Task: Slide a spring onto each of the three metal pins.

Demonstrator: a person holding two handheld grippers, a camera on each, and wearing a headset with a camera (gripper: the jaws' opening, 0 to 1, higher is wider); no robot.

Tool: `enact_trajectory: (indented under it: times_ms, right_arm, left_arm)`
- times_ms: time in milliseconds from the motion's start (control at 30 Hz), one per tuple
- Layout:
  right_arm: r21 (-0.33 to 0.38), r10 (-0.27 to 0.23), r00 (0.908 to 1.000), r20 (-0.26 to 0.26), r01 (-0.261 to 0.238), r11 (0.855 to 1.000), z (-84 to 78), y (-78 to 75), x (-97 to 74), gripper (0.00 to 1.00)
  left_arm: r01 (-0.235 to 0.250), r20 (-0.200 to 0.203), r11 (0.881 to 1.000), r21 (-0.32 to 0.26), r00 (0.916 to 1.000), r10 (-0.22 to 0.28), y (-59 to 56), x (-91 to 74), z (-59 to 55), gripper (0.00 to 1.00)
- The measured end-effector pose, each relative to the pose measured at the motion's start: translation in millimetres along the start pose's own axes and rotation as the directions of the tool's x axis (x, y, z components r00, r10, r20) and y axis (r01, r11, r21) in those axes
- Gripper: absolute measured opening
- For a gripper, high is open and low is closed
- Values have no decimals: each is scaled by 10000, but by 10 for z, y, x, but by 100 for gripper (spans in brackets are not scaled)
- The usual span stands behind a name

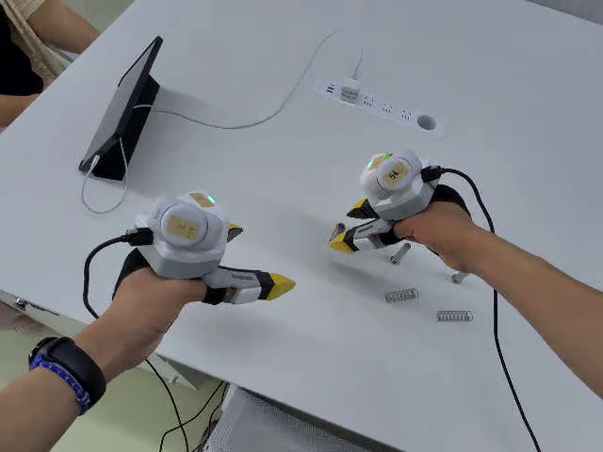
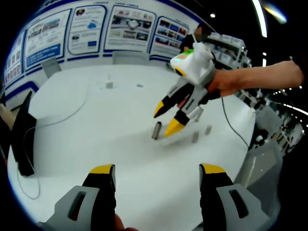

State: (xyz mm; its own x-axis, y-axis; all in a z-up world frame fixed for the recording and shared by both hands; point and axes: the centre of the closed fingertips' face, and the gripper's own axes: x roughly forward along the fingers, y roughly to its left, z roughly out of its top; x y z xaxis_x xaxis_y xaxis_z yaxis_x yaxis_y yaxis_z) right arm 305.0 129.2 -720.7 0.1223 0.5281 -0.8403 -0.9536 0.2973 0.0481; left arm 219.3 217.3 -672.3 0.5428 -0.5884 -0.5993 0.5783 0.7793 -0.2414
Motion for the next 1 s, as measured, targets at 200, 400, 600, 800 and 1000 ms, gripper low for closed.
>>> enact_trajectory:
  times_ms: [200,400,600,800,1000]
  right_arm:
    - [133,-145,9997,200,143,9998,-20,57,-78,50]
    - [461,-427,9980,472,405,9981,-26,34,-126,53]
    - [895,-610,9942,881,531,9946,-13,99,-227,58]
    - [1163,-718,9925,986,602,9914,-74,152,-286,60]
    - [1750,-894,9872,1324,655,9824,-123,200,-368,64]
  left_arm:
    - [13,54,10000,-16,10000,-13,-6,-8,5,72]
    - [23,37,10000,14,10000,-23,-3,-21,-1,72]
    - [-38,47,10000,27,10000,38,2,-54,13,73]
    - [-62,82,10000,57,9999,62,-22,-60,42,73]
    - [-51,91,10000,52,9999,50,-41,-54,47,73]
